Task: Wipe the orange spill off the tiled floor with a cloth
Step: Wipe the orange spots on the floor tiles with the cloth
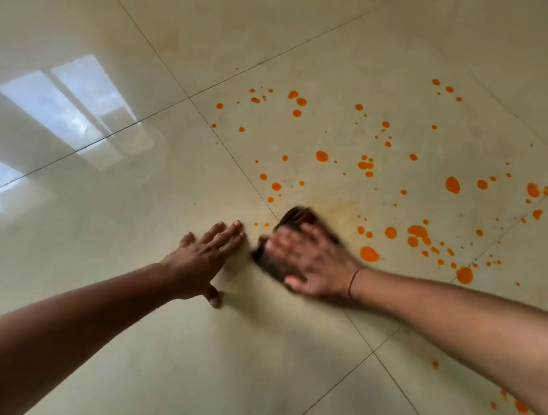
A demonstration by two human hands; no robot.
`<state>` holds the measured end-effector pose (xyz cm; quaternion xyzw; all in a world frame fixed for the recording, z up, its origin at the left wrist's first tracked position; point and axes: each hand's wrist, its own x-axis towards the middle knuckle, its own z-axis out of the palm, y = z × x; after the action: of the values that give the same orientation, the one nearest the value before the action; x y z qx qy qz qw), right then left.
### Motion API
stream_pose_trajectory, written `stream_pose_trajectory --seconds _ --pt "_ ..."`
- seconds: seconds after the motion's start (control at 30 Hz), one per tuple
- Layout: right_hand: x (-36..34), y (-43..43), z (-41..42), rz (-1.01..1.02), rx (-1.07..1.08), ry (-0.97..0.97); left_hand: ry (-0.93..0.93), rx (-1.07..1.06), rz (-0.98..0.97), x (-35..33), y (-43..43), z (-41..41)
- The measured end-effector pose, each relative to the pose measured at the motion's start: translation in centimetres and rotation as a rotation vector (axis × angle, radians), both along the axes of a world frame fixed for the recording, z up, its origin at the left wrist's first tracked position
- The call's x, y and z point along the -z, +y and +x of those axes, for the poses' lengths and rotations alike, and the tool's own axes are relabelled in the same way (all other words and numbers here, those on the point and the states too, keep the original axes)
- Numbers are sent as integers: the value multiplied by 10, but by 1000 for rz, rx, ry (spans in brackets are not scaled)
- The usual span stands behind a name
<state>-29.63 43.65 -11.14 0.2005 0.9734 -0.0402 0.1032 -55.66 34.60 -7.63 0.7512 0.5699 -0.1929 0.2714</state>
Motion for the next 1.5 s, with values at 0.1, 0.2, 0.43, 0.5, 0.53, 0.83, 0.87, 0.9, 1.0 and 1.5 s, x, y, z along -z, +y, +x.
stream_pose_trajectory --seconds 0.1,0.2,0.43,0.5,0.53,0.83,0.87,0.9,1.0,1.5 --pt "-6 41 0 -53 368 -7 -18 -24 -6 -3 1 1" --pt "-5 41 16 -20 -156 7 25 -112 43 -7 -1 4" --pt "-2 39 -48 -71 439 189 70 -493 -11 -11 -8 -1" --pt "-1 12 -60 -120 329 180 54 -515 -38 -11 -8 0" --pt "6 -8 -55 -138 176 169 49 -517 -32 -11 -8 1" --pt "1 45 -85 -105 514 234 62 -506 -66 -7 -5 1" --pt "4 16 -80 -131 334 236 61 -507 -65 -7 -5 1" --pt "5 -16 -66 -165 152 219 60 -505 -70 -7 -4 -1" --pt "5 -6 -48 -140 -4 145 58 -439 -133 -15 6 -14" --pt "-1 102 -119 -51 302 14 173 -128 123 -30 122 -112"
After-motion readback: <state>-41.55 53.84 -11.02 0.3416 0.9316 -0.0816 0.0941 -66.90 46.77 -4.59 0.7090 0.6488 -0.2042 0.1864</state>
